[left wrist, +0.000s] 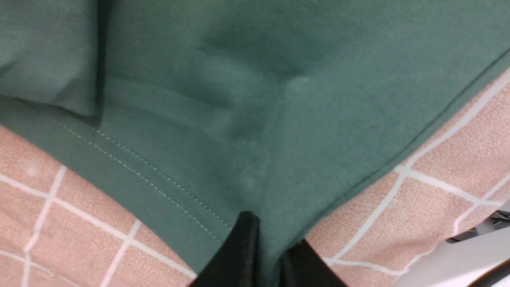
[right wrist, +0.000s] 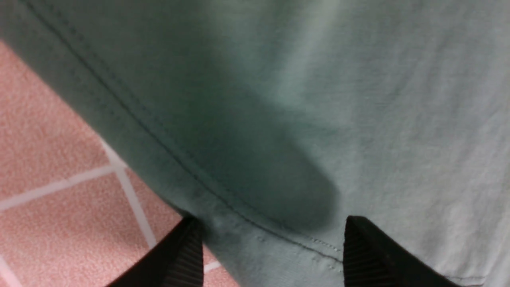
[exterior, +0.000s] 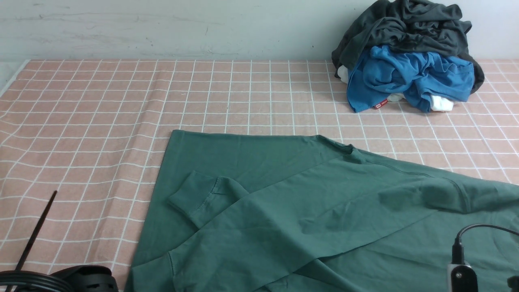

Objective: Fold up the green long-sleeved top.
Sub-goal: Use both arms simultaneously to clamp the lower edge of the clothing fabric, then use both arms to drag the lower edge of the fabric forward and fold it over the upper edge, then use the right arm to clamp the right edge of the fabric

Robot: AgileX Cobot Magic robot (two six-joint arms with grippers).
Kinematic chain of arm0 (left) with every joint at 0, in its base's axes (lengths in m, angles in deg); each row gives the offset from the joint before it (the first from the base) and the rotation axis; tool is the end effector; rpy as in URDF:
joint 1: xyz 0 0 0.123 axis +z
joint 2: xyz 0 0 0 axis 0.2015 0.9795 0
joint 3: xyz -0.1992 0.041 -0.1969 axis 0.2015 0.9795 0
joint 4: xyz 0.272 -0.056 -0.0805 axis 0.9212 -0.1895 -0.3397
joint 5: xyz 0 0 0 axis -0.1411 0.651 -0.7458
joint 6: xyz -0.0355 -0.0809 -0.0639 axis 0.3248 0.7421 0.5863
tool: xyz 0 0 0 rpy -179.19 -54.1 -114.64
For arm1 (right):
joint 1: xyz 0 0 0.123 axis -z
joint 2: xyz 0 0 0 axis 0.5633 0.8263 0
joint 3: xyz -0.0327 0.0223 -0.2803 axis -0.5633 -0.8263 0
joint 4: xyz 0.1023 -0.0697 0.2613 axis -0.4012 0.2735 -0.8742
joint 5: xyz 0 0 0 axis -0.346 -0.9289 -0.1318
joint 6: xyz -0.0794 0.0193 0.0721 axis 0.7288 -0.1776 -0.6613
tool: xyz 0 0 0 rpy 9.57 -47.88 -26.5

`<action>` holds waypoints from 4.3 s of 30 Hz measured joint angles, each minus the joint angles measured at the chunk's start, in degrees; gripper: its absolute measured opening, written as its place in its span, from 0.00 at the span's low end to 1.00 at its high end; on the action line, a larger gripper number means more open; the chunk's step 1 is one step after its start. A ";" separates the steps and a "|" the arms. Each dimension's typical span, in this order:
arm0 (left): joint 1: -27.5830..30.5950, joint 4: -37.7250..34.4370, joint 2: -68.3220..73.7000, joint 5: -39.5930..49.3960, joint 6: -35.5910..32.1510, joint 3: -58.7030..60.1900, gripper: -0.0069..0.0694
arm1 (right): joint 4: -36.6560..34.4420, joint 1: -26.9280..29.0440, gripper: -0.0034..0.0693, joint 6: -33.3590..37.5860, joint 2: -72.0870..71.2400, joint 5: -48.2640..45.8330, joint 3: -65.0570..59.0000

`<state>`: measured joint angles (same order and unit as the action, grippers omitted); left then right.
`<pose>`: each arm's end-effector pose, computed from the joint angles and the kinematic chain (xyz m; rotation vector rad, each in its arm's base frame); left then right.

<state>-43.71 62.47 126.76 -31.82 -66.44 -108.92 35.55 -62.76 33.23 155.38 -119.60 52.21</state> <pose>0.1253 -0.1537 0.1343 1.5893 2.6865 0.2407 0.1499 0.0525 0.1089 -1.8361 2.4331 -0.3804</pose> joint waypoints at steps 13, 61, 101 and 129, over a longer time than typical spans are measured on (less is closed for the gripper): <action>0.00 0.00 0.00 -0.60 0.00 0.00 0.10 | -2.14 0.00 0.46 2.42 0.06 3.50 -0.26; 41.81 -1.81 45.39 1.58 -22.39 -72.35 0.11 | -19.24 24.70 0.05 17.38 41.44 -6.23 64.84; 37.70 -13.90 47.94 13.40 -14.51 -63.37 0.09 | -31.70 29.74 0.28 -17.66 35.24 -12.04 60.23; 37.70 -12.93 44.69 8.86 -14.58 -54.56 0.09 | -20.10 48.53 0.79 -31.66 45.56 -2.69 50.46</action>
<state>-6.01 49.54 171.45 -22.96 -81.02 -163.48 15.45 -14.23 1.58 200.94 -122.29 102.67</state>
